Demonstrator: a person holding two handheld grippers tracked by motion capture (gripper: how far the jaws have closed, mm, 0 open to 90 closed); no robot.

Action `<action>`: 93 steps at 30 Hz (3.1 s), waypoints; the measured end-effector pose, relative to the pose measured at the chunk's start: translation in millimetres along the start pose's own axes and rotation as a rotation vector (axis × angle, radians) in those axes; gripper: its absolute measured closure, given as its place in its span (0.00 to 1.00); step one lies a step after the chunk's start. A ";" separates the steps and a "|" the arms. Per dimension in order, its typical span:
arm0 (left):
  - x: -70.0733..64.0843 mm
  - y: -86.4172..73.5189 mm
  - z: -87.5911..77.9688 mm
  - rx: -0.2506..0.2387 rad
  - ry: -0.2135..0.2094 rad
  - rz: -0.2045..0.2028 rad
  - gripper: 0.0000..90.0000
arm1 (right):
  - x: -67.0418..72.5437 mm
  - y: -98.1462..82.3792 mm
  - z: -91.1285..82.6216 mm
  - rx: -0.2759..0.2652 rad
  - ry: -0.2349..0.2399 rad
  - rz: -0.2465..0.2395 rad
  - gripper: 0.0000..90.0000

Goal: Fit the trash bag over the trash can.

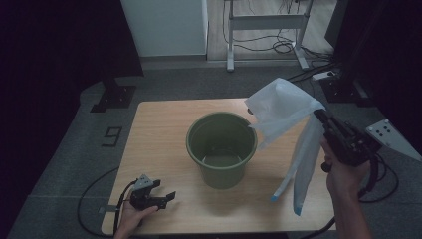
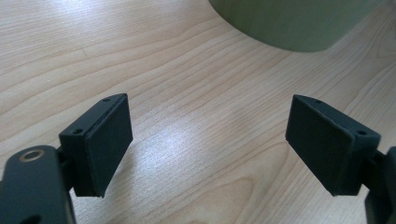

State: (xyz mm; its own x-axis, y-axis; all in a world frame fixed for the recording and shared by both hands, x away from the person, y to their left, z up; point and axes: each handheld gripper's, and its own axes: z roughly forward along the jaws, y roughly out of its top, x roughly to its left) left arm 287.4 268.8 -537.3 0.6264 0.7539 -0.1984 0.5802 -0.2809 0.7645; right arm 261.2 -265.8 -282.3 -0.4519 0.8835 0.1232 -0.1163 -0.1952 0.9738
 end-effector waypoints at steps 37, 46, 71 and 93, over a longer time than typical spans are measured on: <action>4.1 -1.6 -1.2 -0.018 0.006 -0.016 0.16 | 50.2 -45.5 60.1 0.168 0.107 -0.080 0.99; 4.4 -1.4 -2.3 -0.022 0.008 -0.015 0.16 | 50.7 -53.4 58.3 0.170 0.096 -0.092 0.99; 4.3 -2.8 -1.4 -0.017 0.013 -0.012 0.16 | 93.4 -142.4 64.5 0.353 0.234 -0.101 0.87; 2.4 -3.8 0.8 -0.007 0.016 -0.012 0.16 | 73.9 -159.9 -14.5 0.317 0.060 -0.038 0.34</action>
State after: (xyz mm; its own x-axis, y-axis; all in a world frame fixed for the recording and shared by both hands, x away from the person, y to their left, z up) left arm 287.2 271.1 -541.2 0.6113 0.7663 -0.1977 0.5836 -0.2678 0.7666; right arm 233.5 -175.4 -431.6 -0.5051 0.8591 0.0829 0.1427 -0.0116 0.9897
